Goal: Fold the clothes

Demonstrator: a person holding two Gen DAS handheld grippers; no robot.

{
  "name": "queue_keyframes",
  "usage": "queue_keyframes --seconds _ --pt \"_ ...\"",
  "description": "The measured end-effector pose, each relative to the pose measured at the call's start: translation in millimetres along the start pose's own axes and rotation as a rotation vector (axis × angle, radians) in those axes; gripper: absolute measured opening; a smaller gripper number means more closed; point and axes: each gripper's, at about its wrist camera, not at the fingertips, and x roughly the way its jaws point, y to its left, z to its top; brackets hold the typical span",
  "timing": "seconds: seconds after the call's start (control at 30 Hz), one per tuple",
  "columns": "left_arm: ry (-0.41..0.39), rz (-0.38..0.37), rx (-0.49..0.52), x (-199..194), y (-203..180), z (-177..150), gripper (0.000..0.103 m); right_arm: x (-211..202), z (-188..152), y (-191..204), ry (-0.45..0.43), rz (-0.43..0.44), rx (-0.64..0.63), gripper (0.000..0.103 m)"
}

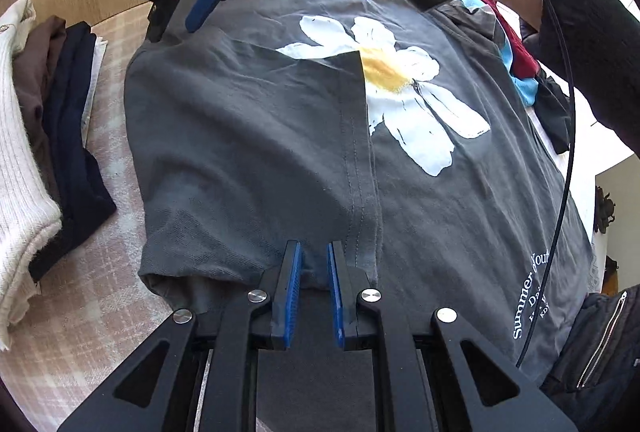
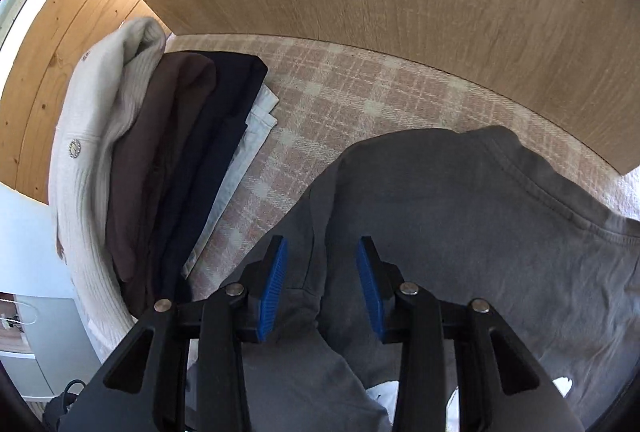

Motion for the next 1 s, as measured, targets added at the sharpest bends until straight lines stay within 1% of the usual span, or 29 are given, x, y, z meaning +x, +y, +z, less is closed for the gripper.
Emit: queue_keyframes --seconds 0.1,0.13,0.17,0.23,0.27,0.33,0.43,0.5,0.57,0.6,0.67,0.7,0.73,0.77,0.83,0.93,1.0 --pt "-0.004 -0.008 0.003 -0.6 1.7 -1.0 0.012 4.3 4.4 2.7 0.001 0.012 -0.005 0.035" --pt "-0.005 -0.010 0.006 -0.2 1.9 -1.3 0.012 4.2 6.1 4.7 0.000 0.023 -0.013 0.022" --pt "-0.006 -0.009 0.010 0.2 1.8 -1.7 0.012 4.4 7.9 7.6 0.003 0.032 -0.024 0.004" --pt "-0.012 -0.006 0.018 1.0 0.0 -2.5 0.012 4.3 11.4 13.8 0.005 0.045 -0.048 0.004" --pt "-0.014 -0.005 0.021 1.1 -0.4 -2.7 0.012 2.7 13.6 18.0 -0.008 0.040 -0.064 0.004" --pt "-0.015 -0.004 0.026 1.2 -1.0 -2.7 0.012 -2.4 18.8 26.6 -0.046 0.038 -0.090 0.003" --pt "-0.024 -0.003 0.027 2.2 -1.1 -3.1 0.014 -9.0 27.8 37.4 -0.105 0.059 -0.122 0.003" --pt "-0.036 -0.011 0.005 0.7 2.1 -5.0 0.014 -3.4 32.3 39.5 -0.120 0.024 -0.128 0.003" --pt "-0.050 -0.013 -0.020 -4.6 5.4 -9.2 0.014 6.6 33.9 39.5 -0.102 -0.050 -0.144 0.003" --pt "-0.059 -0.013 -0.029 -8.5 6.6 -11.9 0.014 8.1 33.4 38.8 -0.094 -0.072 -0.146 0.004" --pt "-0.070 -0.002 -0.031 -16.4 8.5 -17.7 0.014 -1.7 27.2 33.0 -0.091 -0.042 -0.123 0.005" --pt "-0.073 0.006 -0.034 -19.2 10.1 -20.3 0.014 -7.6 23.1 27.6 -0.078 -0.009 -0.106 0.012" --pt "-0.074 0.008 -0.041 -21.2 12.5 -22.1 0.014 -13.4 18.5 22.1 -0.069 0.001 -0.097 0.015" --pt "-0.074 0.010 -0.047 -22.4 14.4 -23.1 0.014 -16.7 15.0 18.1 -0.066 -0.012 -0.098 0.019" --pt "-0.075 0.016 -0.053 -24.2 17.7 -25.1 0.014 -12.8 13.5 11.5 -0.028 -0.025 -0.100 0.020" --pt "-0.077 0.024 -0.050 -27.6 19.0 -27.7 0.014 -1.4 10.3 4.4 0.029 -0.048 -0.117 0.020" --pt "-0.078 0.031 -0.051 -29.4 20.1 -29.8 0.014 7.6 8.4 2.9 0.040 -0.073 -0.145 0.020"
